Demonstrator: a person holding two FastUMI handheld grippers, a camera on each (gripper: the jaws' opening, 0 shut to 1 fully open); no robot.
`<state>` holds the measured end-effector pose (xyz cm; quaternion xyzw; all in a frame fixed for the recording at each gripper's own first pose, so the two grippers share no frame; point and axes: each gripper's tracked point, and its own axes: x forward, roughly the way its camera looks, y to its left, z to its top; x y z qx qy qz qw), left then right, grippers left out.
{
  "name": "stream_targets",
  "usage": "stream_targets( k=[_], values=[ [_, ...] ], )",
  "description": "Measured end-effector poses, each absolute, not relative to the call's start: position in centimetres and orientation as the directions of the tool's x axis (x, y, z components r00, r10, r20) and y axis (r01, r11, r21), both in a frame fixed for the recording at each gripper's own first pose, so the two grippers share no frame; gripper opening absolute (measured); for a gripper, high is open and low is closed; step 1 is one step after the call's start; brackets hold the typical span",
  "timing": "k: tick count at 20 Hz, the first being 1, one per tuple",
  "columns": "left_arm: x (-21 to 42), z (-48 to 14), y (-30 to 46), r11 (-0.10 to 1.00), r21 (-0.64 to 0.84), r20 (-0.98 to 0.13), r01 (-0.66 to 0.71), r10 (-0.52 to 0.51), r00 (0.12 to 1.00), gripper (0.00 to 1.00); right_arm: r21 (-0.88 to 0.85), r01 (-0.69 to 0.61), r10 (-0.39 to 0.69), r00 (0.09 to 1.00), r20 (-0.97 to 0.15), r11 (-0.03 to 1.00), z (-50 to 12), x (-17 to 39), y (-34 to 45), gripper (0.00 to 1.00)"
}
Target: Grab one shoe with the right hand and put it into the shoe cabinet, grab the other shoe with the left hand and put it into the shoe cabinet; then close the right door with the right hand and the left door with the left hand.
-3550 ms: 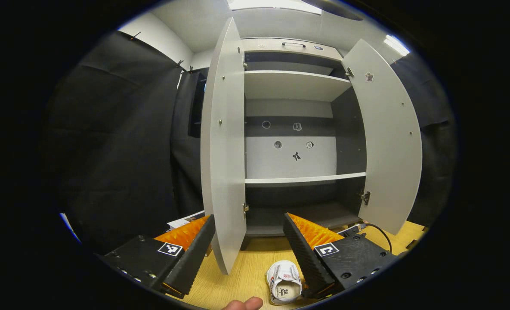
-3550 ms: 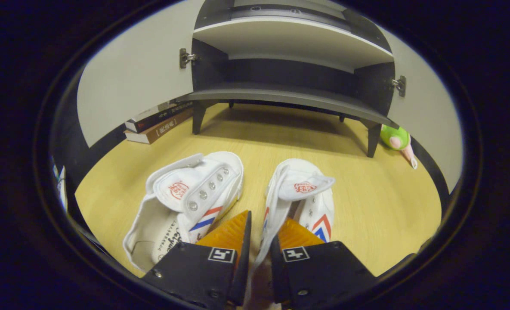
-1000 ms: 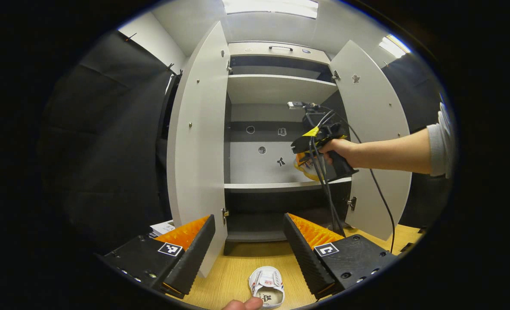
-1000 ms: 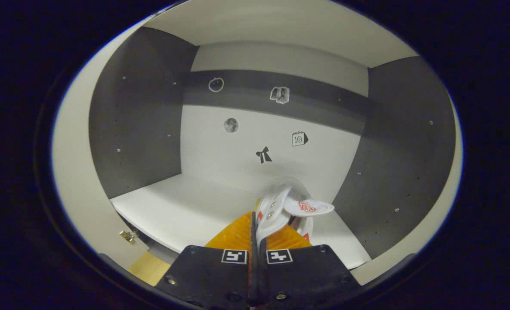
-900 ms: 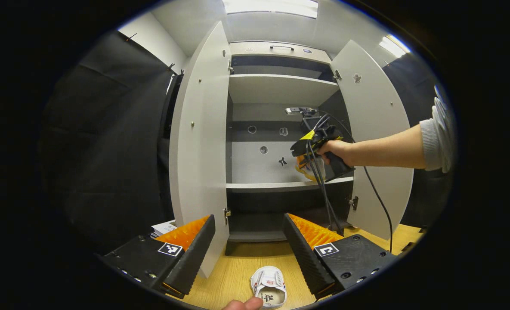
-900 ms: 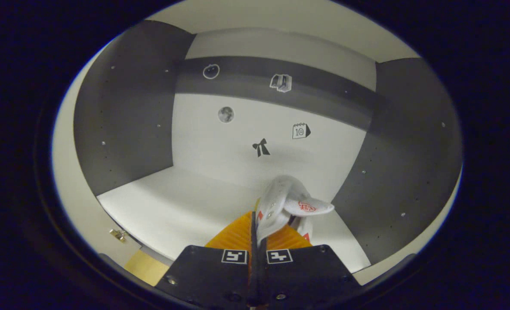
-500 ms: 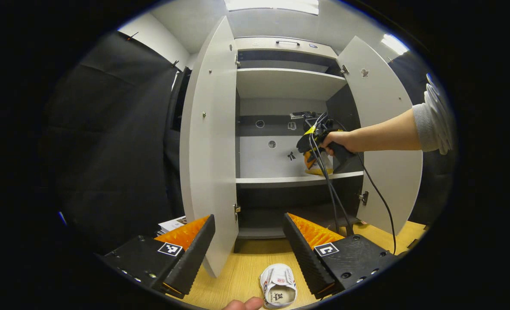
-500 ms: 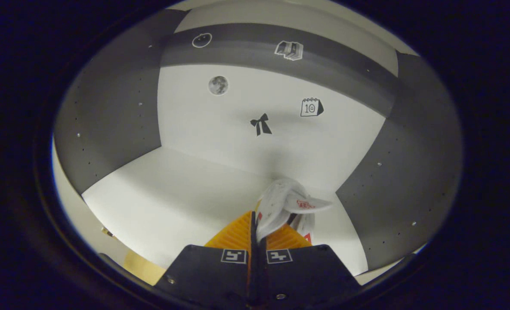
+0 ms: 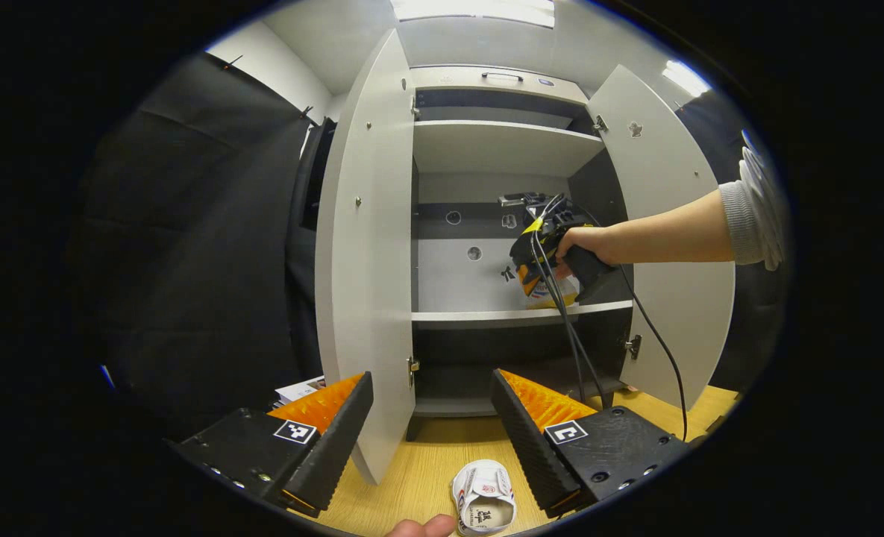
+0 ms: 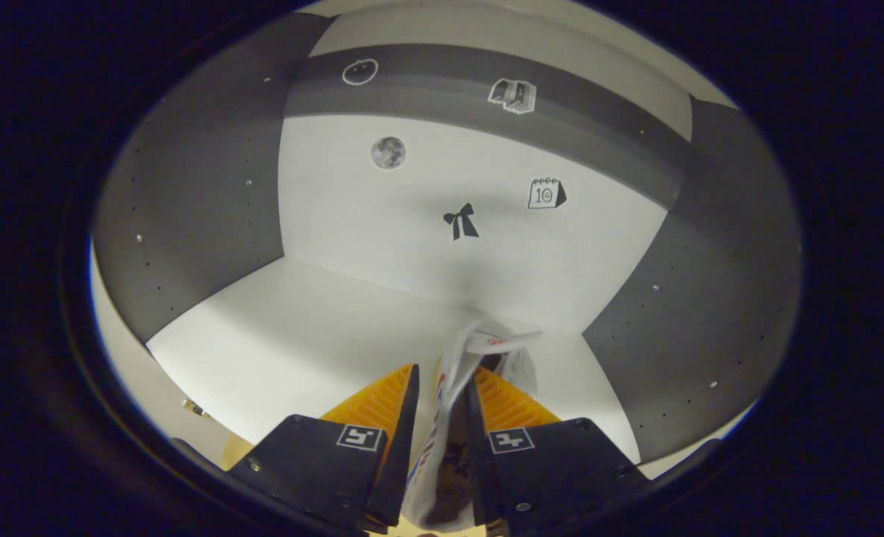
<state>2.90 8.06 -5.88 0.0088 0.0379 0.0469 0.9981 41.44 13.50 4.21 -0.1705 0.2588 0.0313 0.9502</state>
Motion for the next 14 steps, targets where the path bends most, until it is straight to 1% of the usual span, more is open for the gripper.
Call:
stream_targets(
  k=[2, 3, 4, 5, 6, 8, 9, 10, 11, 12, 13, 14],
  values=[
    [3.0, -5.7, 7.8, 0.996, 0.021, -0.071, -0.087, 0.088, 0.994, 0.95, -0.326, -0.14, -0.008, 0.911, -0.413, 0.935, 7.5, 40.3, 13.9, 0.51],
    [3.0, -5.6, 7.8, 0.996, 0.02, -0.068, -0.083, 0.085, 0.994, 0.95, -0.331, -0.139, 0.007, 0.929, -0.37, 0.933, 9.2, 39.3, 13.9, 0.48],
    [3.1, -5.6, 7.6, 0.997, 0.018, -0.066, -0.078, 0.079, 0.995, 0.95, -0.327, -0.145, 0.03, 0.942, -0.334, 0.934, 10.7, 38.0, 14.3, 0.49],
    [3.1, -5.5, 7.5, 0.997, 0.016, -0.063, -0.075, 0.075, 0.995, 0.95, -0.31, -0.152, 0.054, 0.951, -0.303, 0.939, 11.9, 36.8, 14.7, 0.55],
    [3.1, -5.4, 7.3, 0.997, 0.015, -0.061, -0.071, 0.072, 0.996, 0.95, -0.281, -0.164, 0.085, 0.958, -0.275, 0.946, 13.1, 35.1, 15.1, 0.57],
    [3.1, -5.2, 7.0, 0.998, 0.01, -0.053, -0.066, 0.066, 0.996, 0.95, -0.203, -0.192, 0.148, 0.966, -0.211, 0.96, 15.0, 32.0, 15.6, 0.74],
    [3.1, -5.0, 6.9, 0.998, 0.008, -0.05, -0.063, 0.063, 0.997, 0.95, -0.177, -0.202, 0.171, 0.97, -0.172, 0.963, 16.1, 30.3, 15.4, 0.73],
    [3.2, -5.0, 6.8, 0.998, 0.006, -0.049, -0.061, 0.061, 0.997, 0.95, -0.156, -0.203, 0.184, 0.974, -0.129, 0.967, 16.9, 28.8, 14.9, 0.76],
    [3.2, -5.0, 6.7, 0.998, 0.004, -0.049, -0.057, 0.057, 0.997, 0.95, -0.139, -0.207, 0.197, 0.977, -0.083, 0.968, 17.6, 27.2, 14.6, 0.89],
    [3.1, -4.9, 6.5, 0.999, 0.003, -0.049, -0.054, 0.054, 0.997, 0.95, -0.127, -0.203, 0.199, 0.979, -0.046, 0.971, 18.0, 25.6, 13.9, 0.91],
    [3.1, -4.8, 6.4, 0.999, 0.003, -0.047, -0.051, 0.052, 0.998, 0.95, -0.119, -0.193, 0.193, 0.981, -0.012, 0.974, 18.0, 23.8, 12.9, 0.88],
    [3.1, -4.7, 6.4, 0.999, 0.005, -0.044, -0.052, 0.052, 0.998, 0.95, -0.112, -0.186, 0.189, 0.982, 0.012, 0.976, 17.6, 22.2, 12.2, 0.88]
  ],
)
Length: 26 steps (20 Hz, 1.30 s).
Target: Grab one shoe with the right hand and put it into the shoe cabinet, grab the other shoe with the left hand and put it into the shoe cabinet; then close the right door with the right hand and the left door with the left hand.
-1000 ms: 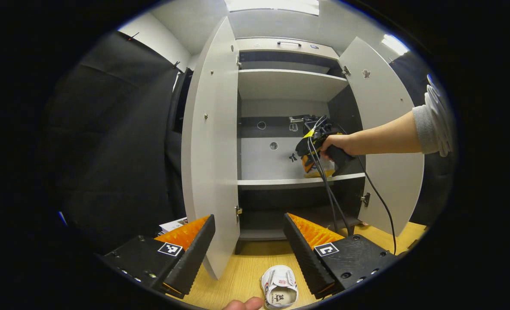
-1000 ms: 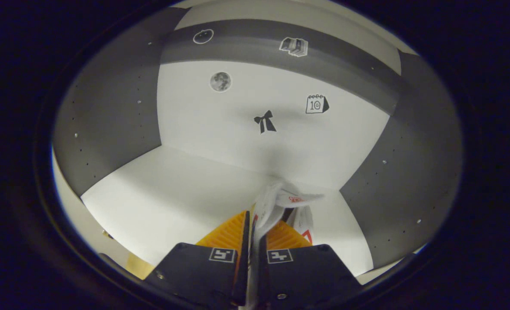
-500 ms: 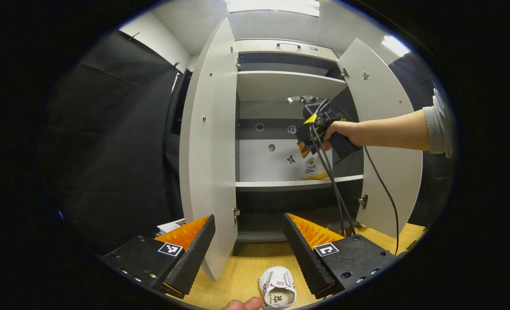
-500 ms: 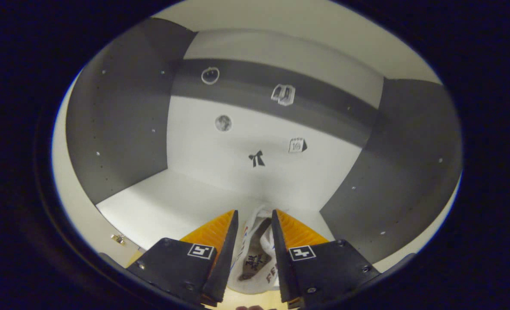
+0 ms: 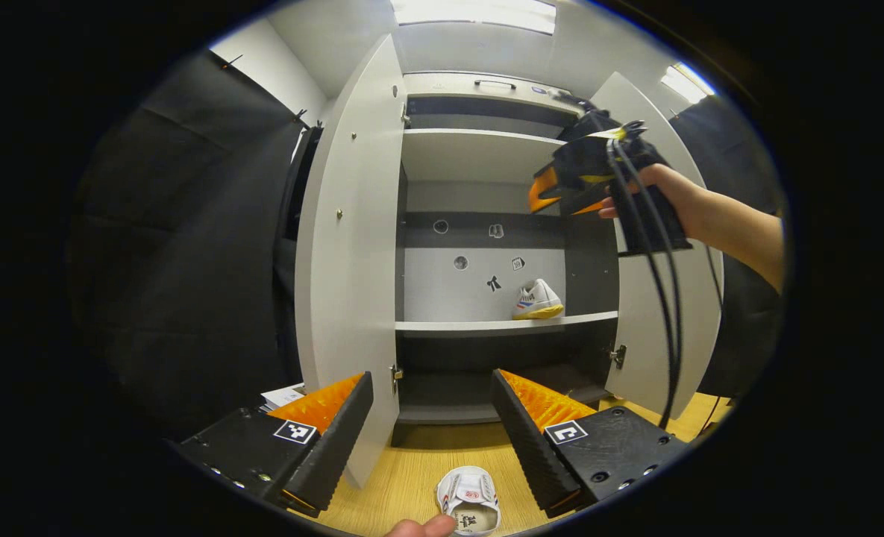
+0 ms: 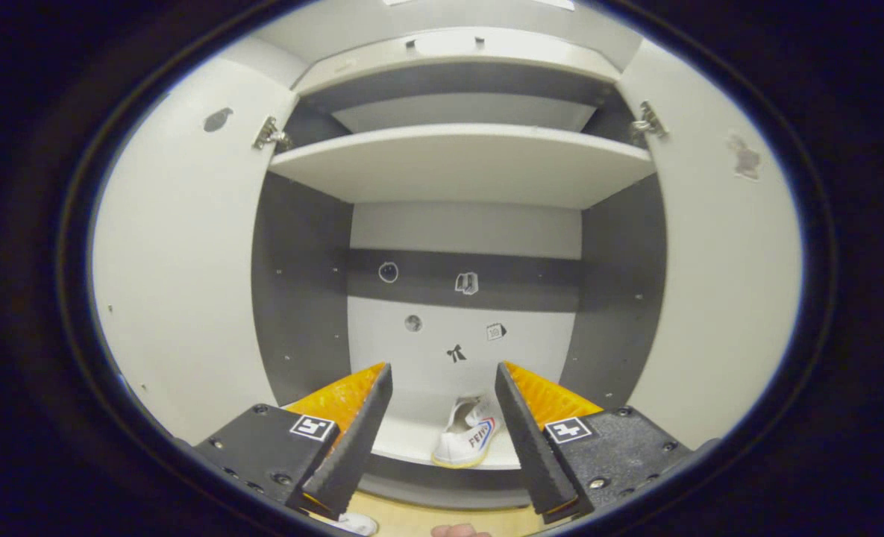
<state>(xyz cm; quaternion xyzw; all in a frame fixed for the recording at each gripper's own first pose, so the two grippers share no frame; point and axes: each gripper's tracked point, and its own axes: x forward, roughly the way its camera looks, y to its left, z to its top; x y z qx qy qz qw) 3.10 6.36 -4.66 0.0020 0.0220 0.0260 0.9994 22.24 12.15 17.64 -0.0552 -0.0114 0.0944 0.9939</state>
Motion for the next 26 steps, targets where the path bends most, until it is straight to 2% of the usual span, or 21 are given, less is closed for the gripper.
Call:
stream_targets(
  k=[7, 14, 20, 24, 26],
  values=[
    [3.0, -3.9, 5.3, 0.999, 0.02, -0.023, -0.045, 0.046, 0.999, 0.95, -0.066, -0.09, 0.095, 0.993, 0.067, 0.994, 11.2, 14.4, 5.7, 0.88],
    [2.3, -4.8, 3.6, 1.0, 0.025, -0.052, -0.018, 0.019, 0.998, 0.95, -0.177, -0.006, 0.028, 0.992, 0.124, 0.984, 4.7, 8.3, 3.1, 0.88],
    [1.5, -6.7, 2.7, 0.999, 0.047, -0.103, -0.004, 0.009, 0.995, 0.95, -0.2, 0.005, 0.003, 0.999, 0.04, 0.98, -2.6, 5.2, 2.4, 0.88],
    [1.0, -8.0, 2.1, 1.0, -0.008, -0.111, 0.028, -0.029, 0.993, 0.95, -0.195, 0.008, -0.003, 1.0, 0.026, 0.981, -3.8, 4.3, 1.8, 0.89],
    [0.4, -10.7, 2.5, 0.999, -0.03, -0.167, 0.027, -0.032, 0.985, 0.95, -0.182, 0.006, -0.001, 1.0, 0.029, 0.983, -3.8, 4.0, 1.8, 0.88]
  ],
)
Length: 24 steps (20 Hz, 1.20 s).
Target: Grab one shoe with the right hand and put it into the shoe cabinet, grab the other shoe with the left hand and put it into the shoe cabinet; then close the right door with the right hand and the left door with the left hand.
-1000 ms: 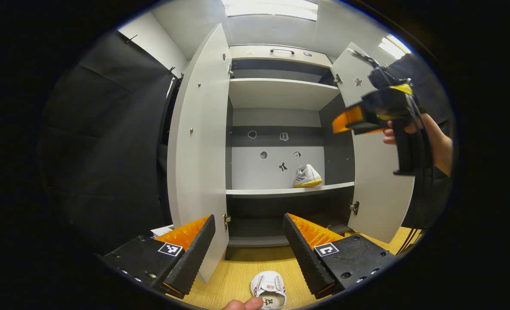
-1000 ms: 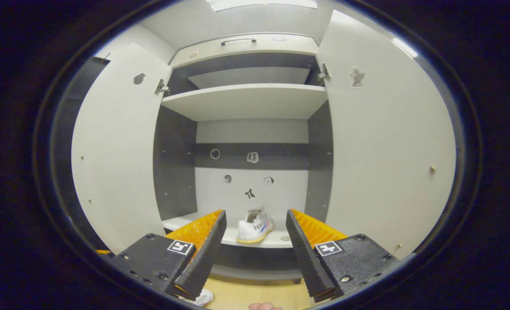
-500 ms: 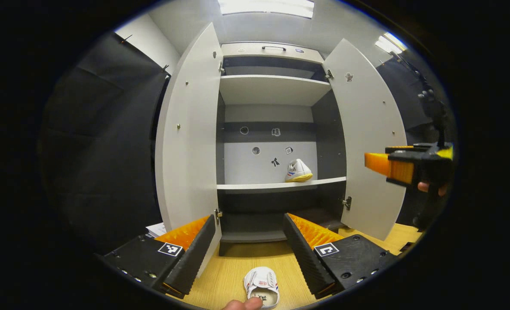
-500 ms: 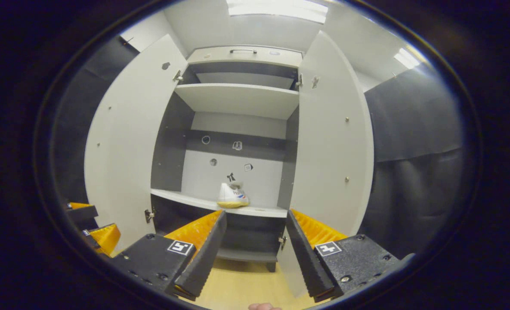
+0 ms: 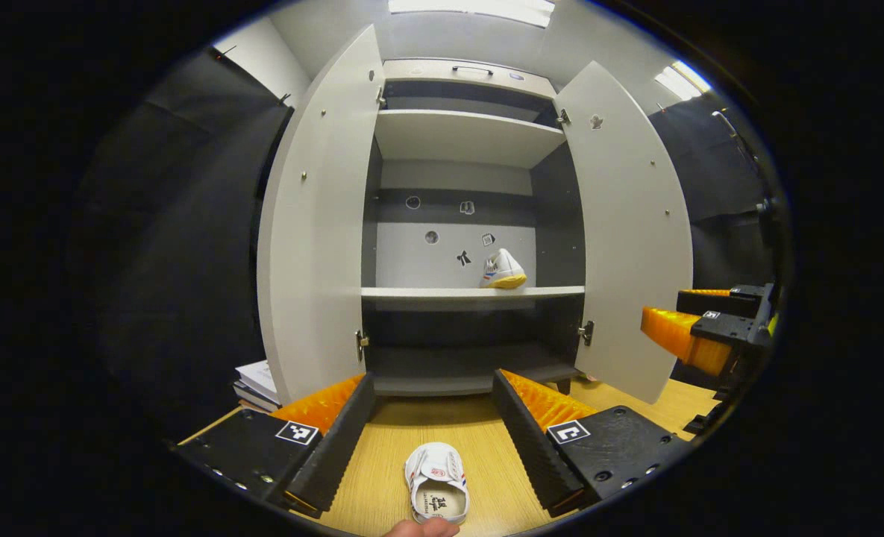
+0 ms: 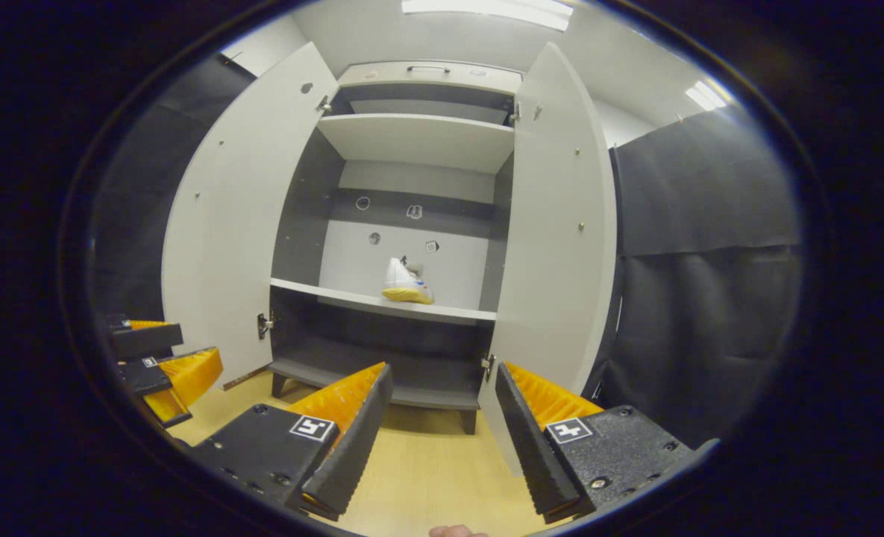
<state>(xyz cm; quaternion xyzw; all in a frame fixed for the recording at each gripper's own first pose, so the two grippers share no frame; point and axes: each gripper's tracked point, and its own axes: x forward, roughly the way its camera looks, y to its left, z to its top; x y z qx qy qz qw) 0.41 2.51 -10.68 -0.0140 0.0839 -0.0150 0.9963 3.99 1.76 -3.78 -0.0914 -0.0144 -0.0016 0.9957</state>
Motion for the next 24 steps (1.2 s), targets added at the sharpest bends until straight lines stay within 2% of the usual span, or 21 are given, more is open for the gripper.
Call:
stream_targets(
  k=[4, 7, 12, 14, 19, 24],
  values=[
    [-1.5, -18.4, 2.6, 0.995, -0.095, -0.381, 0.038, -0.071, 0.922, 0.96, -0.178, -0.005, 0.01, 1.0, 0.026, 0.984, -4.0, 3.8, 1.5, 0.88],
    [-2.9, -23.7, 3.6, 0.99, -0.142, -0.518, -0.007, -0.068, 0.853, 0.96, -0.182, -0.008, 0.011, 1.0, 0.016, 0.983, -4.4, 3.6, 1.2, 0.88],
    [-3.5, -31.2, 5.8, 0.989, -0.127, -0.665, -0.071, -0.032, 0.746, 0.96, -0.185, -0.009, 0.005, 1.0, -0.022, 0.983, -5.7, 3.7, 0.5, 0.89],
    [-2.9, -33.3, 6.2, 0.988, -0.125, -0.694, -0.088, -0.024, 0.719, 0.96, -0.189, -0.001, -0.006, 0.999, -0.032, 0.982, -6.0, 4.0, 0.1, 0.88],
    [0.3, -34.8, 6.2, 0.988, -0.136, -0.686, -0.076, -0.038, 0.727, 0.99, -0.189, 0.011, -0.023, 0.998, -0.062, 0.982, -6.6, 4.8, -0.7, 0.89],
    [3.1, -35.7, 6.1, 0.985, -0.155, -0.678, -0.076, -0.05, 0.733, 0.95, -0.189, 0.034, -0.047, 0.997, -0.064, 0.981, -6.6, 5.6, -1.7, 0.88]
  ],
)
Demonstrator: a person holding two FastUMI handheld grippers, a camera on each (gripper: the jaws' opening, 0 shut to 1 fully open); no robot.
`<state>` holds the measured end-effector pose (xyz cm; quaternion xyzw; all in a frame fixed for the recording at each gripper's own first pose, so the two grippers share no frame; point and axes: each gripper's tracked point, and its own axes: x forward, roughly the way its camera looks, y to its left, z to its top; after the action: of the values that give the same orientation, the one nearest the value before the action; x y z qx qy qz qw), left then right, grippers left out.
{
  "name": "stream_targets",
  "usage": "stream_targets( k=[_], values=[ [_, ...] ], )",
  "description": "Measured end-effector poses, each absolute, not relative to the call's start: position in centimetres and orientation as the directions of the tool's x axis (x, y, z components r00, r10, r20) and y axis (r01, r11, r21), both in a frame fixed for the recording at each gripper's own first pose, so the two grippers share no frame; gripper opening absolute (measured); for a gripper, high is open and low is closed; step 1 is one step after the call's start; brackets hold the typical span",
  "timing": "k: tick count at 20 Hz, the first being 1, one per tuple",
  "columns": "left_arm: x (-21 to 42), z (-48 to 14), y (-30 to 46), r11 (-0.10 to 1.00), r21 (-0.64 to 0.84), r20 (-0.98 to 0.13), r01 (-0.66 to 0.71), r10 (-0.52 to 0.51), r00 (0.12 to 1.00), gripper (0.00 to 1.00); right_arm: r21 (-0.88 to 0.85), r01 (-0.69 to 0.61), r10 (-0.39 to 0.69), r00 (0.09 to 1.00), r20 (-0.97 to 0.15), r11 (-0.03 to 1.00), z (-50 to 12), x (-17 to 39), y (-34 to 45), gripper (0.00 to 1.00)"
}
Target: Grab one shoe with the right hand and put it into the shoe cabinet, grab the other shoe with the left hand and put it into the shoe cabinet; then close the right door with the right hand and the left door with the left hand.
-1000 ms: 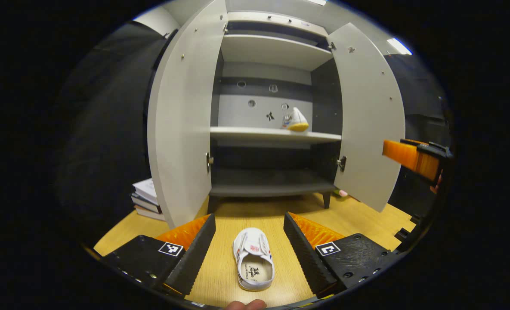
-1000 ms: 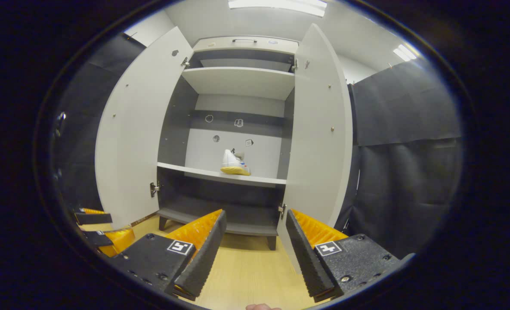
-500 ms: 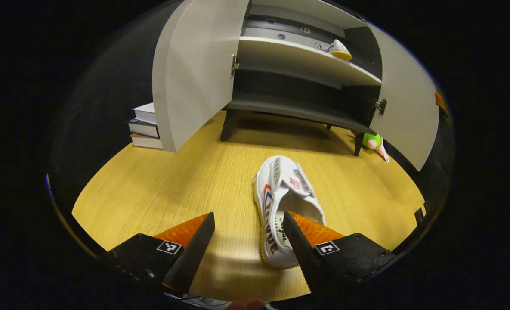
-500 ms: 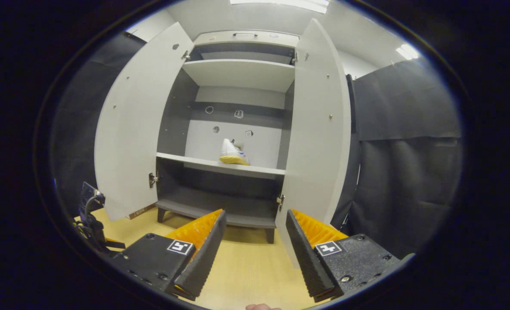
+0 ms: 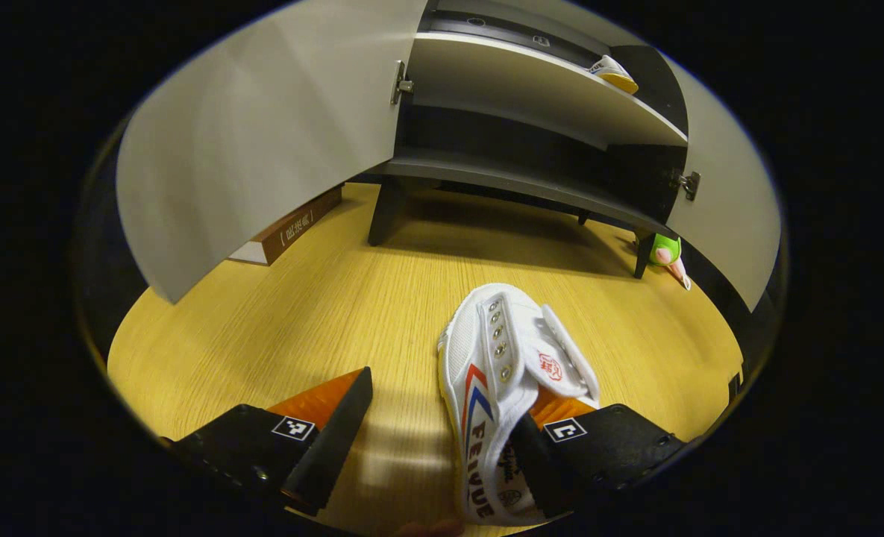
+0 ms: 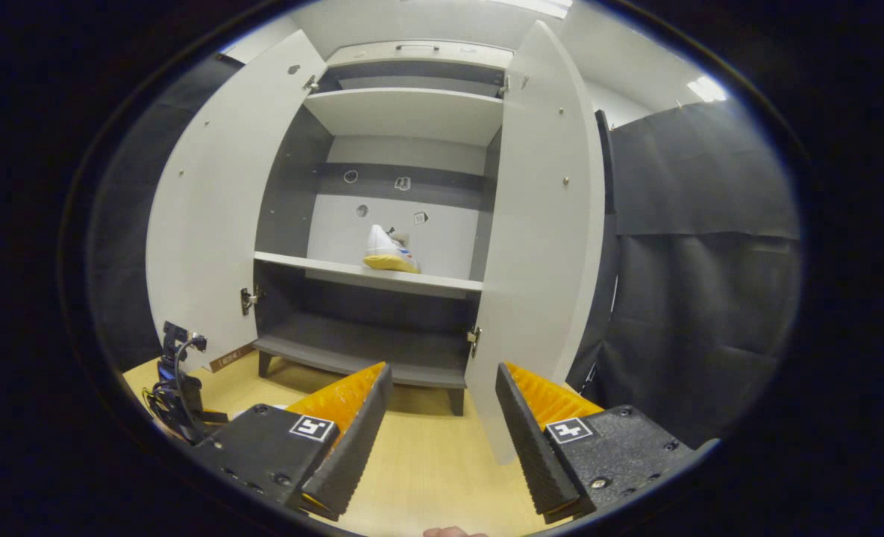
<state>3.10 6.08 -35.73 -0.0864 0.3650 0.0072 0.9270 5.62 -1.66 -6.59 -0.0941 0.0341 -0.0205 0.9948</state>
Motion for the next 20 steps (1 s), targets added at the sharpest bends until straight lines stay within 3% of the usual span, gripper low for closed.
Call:
stream_targets(
  k=[3, 8, 11, 13, 15, 16, 20],
  values=[
    [3.5, -35.8, 5.7, 0.981, -0.18, -0.666, -0.07, -0.069, 0.743, 0.94, -0.185, 0.041, -0.057, 0.995, -0.077, 0.982, -6.9, 6.1, -2.0, 0.89],
    [4.5, -35.7, 3.9, 0.976, -0.215, -0.636, -0.019, -0.125, 0.761, 0.72, -0.183, 0.036, -0.056, 0.993, -0.102, 0.982, -7.7, 6.6, -1.9, 0.89],
    [5.2, -35.9, 5.0, 0.985, -0.167, -0.639, -0.038, -0.079, 0.765, 0.39, -0.195, 0.022, -0.043, 0.994, -0.104, 0.981, -7.8, 6.7, -1.6, 0.89],
    [4.6, -35.7, 5.1, 0.979, -0.192, -0.661, -0.073, -0.074, 0.747, 0.06, -0.192, 0.013, -0.033, 0.994, -0.105, 0.981, -7.9, 6.8, -1.3, 0.91],
    [4.0, -33.1, 5.4, 0.977, -0.174, -0.643, -0.121, -0.02, 0.765, 0.0, -0.19, 0.006, -0.027, 0.994, -0.105, 0.982, -7.9, 6.7, -1.1, 0.91],
    [4.2, -31.0, 5.3, 0.981, -0.152, -0.618, -0.123, 0.002, 0.786, 0.02, -0.189, 0.004, -0.024, 0.994, -0.104, 0.982, -8.0, 6.8, -1.0, 0.89],
    [7.7, -17.3, 3.2, 0.994, -0.099, -0.452, -0.051, 0.001, 0.892, 0.02, -0.182, -0.008, -0.012, 0.994, -0.111, 0.983, -8.3, 6.7, -0.7, 0.89]
  ],
)
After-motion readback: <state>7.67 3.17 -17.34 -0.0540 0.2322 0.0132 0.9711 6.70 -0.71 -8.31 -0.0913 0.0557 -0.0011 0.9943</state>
